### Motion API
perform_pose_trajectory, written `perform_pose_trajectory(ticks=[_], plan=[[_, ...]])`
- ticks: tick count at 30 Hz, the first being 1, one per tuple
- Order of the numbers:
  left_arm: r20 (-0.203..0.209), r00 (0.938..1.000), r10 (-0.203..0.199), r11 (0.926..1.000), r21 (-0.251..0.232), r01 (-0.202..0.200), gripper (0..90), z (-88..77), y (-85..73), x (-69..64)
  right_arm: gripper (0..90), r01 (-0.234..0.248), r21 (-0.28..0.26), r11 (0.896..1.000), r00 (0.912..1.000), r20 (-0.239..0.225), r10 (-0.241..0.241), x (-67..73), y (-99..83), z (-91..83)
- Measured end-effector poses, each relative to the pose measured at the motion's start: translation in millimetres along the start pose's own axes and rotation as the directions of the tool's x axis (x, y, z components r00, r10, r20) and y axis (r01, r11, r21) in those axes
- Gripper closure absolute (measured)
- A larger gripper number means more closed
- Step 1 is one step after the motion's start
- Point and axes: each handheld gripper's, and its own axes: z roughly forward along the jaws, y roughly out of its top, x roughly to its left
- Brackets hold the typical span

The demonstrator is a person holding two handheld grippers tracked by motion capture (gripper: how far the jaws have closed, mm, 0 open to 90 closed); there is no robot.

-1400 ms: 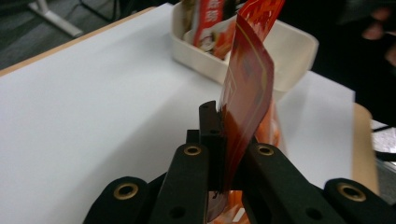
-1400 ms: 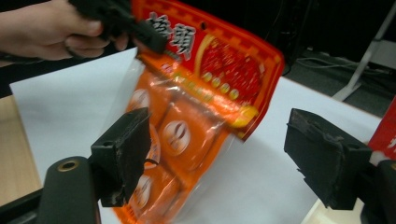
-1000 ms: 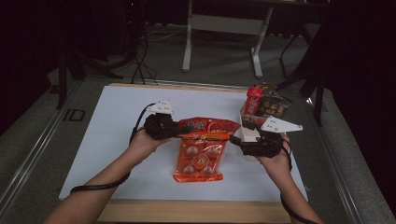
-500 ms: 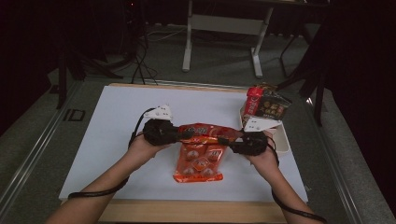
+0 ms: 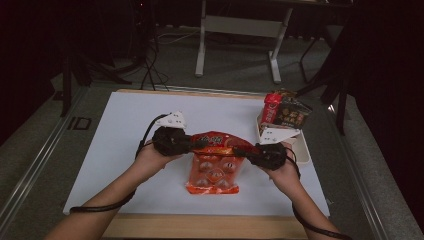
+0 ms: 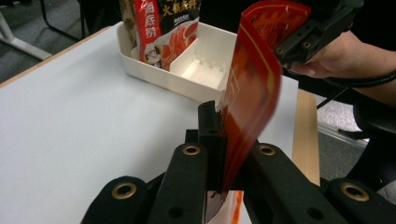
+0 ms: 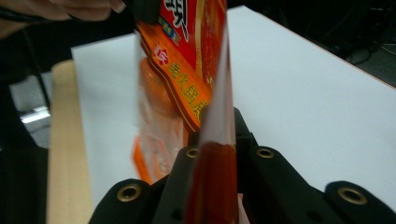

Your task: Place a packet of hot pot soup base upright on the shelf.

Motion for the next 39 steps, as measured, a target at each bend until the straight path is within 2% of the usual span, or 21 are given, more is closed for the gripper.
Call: perform_pose_trajectory(ticks=[4, 9, 10, 11, 12, 13, 14, 15, 16, 17, 18, 21, 24, 27, 30, 31, 32, 34, 39], plan=[[0.015, 0.9999, 0.008, 0.9999, -0.012, -0.008, 80.9, -4.2, 0.9, -1.2, 90.0, 0.015, -0.012, 1.000, 0.9995, -0.029, -0.015, 6.5, 7.8, -8.7], [0.041, 0.9988, 0.027, 0.9987, -0.045, -0.025, 71.2, -5.8, -1.6, -2.5, 90.0, 0.050, -0.013, 0.999, 0.9984, -0.027, -0.050, 13.1, 14.8, -13.5], [0.050, 0.9982, 0.033, 0.9974, -0.066, -0.029, 60.5, -6.0, -1.6, -3.3, 90.0, 0.063, -0.008, 0.998, 0.9977, -0.025, -0.063, 14.3, 18.2, -15.0], [0.050, 0.9982, 0.033, 0.9974, -0.066, -0.029, 55.6, -6.0, -1.6, -3.3, 90.0, 0.063, -0.008, 0.998, 0.9977, -0.025, -0.063, 14.3, 18.2, -15.0], [0.050, 0.9981, 0.037, 0.9971, -0.068, -0.034, 55.6, -5.4, -1.8, -3.5, 90.0, 0.060, -0.014, 0.998, 0.9978, -0.029, -0.061, 14.5, 19.2, -15.3], [0.054, 0.9981, 0.028, 0.9970, -0.073, -0.024, 38.3, -4.1, -2.8, -3.9, 90.0, 0.078, -0.008, 0.997, 0.9967, -0.025, -0.078, 15.7, 22.8, -16.0], [0.054, 0.9981, 0.028, 0.9970, -0.073, -0.024, 32.7, -4.1, -2.8, -3.9, 90.0, 0.076, -0.010, 0.997, 0.9967, -0.028, -0.076, 15.9, 23.9, -16.2], [0.042, 0.9987, 0.028, 0.9973, -0.069, -0.025, 32.7, -3.1, -3.3, -4.4, 90.0, 0.076, -0.010, 0.997, 0.9967, -0.028, -0.076, 15.9, 23.9, -16.2], [0.050, 0.9982, 0.032, 0.9972, -0.070, -0.029, 21.9, -1.8, -5.5, -5.6, 90.0, 0.086, -0.009, 0.996, 0.9961, -0.020, -0.086, 16.6, 26.6, -16.8], [0.050, 0.9982, 0.032, 0.9972, -0.070, -0.029, 16.0, -1.8, -5.5, -5.6, 90.0, 0.083, -0.013, 0.996, 0.9962, -0.026, -0.083, 16.2, 27.8, -17.5], [0.029, 0.9992, 0.027, 0.9978, -0.062, -0.025, 15.5, -1.1, -6.5, -6.6, 90.0, 0.085, -0.013, 0.996, 0.9960, -0.025, -0.085, 16.4, 28.8, -17.9], [0.041, 0.9990, 0.016, 0.9963, -0.085, -0.013, 13.1, -2.4, -9.0, -4.8, 90.0, 0.095, -0.015, 0.995, 0.9954, -0.010, -0.095, 17.0, 33.1, -22.0], [0.035, 0.9992, 0.018, 0.9945, -0.104, -0.014, 1.3, -3.1, -11.5, -3.1, 90.0, 0.102, -0.037, 0.994, 0.9948, 0.009, -0.101, 16.2, 38.3, -30.1], [0.014, 0.9999, 0.009, 0.9923, -0.124, -0.008, 1.3, -3.8, -16.7, -0.8, 90.0, 0.094, -0.049, 0.994, 0.9956, 0.012, -0.093, 15.0, 41.8, -36.0], [0.024, 0.9997, -0.005, 0.9886, -0.150, 0.009, 1.3, -3.3, -24.9, 2.8, 90.0, 0.084, -0.092, 0.992, 0.9961, 0.035, -0.081, 11.2, 50.9, -51.4], [0.014, 0.9999, -0.007, 0.9891, -0.147, 0.010, 1.3, -2.7, -28.5, 3.7, 90.0, 0.084, -0.092, 0.992, 0.9961, 0.035, -0.081, 11.2, 50.9, -51.4], [0.006, 0.9999, -0.011, 0.9885, -0.151, 0.011, 1.3, -2.1, -31.6, 4.3, 90.0, 0.077, -0.115, 0.990, 0.9961, 0.052, -0.071, 8.6, 56.7, -60.8], [0.004, 0.9993, -0.037, 0.9868, -0.157, 0.037, 1.3, -2.0, -39.5, 6.7, 90.0, 0.079, -0.131, 0.988, 0.9951, 0.069, -0.071, 7.1, 61.3, -68.2], [-0.007, 0.9978, -0.066, 0.9840, -0.166, 0.064, 1.4, -4.2, -50.0, 9.4, 90.0, 0.074, -0.160, 0.984, 0.9916, 0.116, -0.056, 1.9, 71.2, -84.6]])
